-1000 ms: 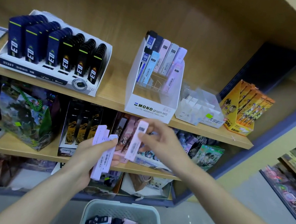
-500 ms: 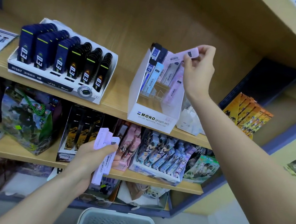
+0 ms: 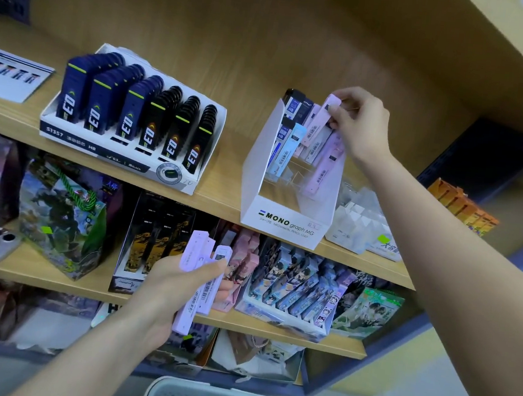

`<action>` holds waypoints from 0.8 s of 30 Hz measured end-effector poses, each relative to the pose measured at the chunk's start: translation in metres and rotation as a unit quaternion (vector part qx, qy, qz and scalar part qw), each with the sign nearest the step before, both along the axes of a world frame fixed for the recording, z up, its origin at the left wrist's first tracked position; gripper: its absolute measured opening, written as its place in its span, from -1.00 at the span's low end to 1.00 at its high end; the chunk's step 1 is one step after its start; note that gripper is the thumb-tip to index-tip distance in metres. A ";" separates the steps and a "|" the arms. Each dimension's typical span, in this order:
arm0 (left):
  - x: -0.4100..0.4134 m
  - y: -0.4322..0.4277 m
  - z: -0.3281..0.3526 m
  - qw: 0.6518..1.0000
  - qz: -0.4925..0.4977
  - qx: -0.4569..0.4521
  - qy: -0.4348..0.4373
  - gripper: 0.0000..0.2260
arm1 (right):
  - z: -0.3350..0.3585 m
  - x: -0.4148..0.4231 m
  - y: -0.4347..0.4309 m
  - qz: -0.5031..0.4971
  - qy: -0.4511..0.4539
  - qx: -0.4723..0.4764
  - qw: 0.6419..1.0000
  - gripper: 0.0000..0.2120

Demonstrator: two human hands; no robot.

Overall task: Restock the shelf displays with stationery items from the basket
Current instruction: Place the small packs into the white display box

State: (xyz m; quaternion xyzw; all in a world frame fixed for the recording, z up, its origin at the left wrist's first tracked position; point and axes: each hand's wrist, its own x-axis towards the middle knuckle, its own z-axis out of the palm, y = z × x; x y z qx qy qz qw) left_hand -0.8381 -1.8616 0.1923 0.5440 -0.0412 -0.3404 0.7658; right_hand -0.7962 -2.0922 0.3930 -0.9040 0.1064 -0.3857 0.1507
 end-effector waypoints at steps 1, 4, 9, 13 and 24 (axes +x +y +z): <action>-0.001 0.000 0.000 1.000 0.000 -0.006 -0.003 -0.86 | 0.001 0.001 0.000 0.007 0.005 0.012 1.000 -0.85; 0.002 -0.002 -0.005 1.000 0.016 -0.005 0.000 -0.91 | 0.004 0.002 0.001 0.022 0.017 0.014 1.000 -0.88; 0.023 -0.003 -0.022 0.997 -0.038 -0.008 0.067 -0.72 | 0.002 0.003 -0.001 0.028 0.016 0.019 0.999 -0.90; 0.031 -0.002 -0.055 0.999 -0.028 -0.018 0.015 -0.69 | -0.004 0.003 -0.003 0.015 0.050 -0.037 0.998 -0.87; -0.006 0.003 0.006 0.999 -0.025 -0.004 0.033 -0.88 | -0.025 -0.013 0.011 -0.040 -0.025 -0.072 0.996 -0.73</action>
